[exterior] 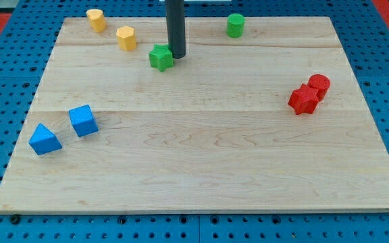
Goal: Separate the red star away from the red circle
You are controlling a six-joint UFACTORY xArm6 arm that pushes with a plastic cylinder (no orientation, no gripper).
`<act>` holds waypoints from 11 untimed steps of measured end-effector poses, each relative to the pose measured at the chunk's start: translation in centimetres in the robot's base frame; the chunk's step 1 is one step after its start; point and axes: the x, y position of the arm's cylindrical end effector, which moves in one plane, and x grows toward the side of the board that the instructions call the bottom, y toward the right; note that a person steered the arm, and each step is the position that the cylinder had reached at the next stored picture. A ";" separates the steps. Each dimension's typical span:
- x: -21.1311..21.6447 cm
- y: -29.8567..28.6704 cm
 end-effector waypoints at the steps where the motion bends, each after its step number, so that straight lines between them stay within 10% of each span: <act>1: 0.3 2.3; 5: 4.5 36.8; 7: 11.8 28.5; 10: 9.9 10.4; 11: 6.7 17.3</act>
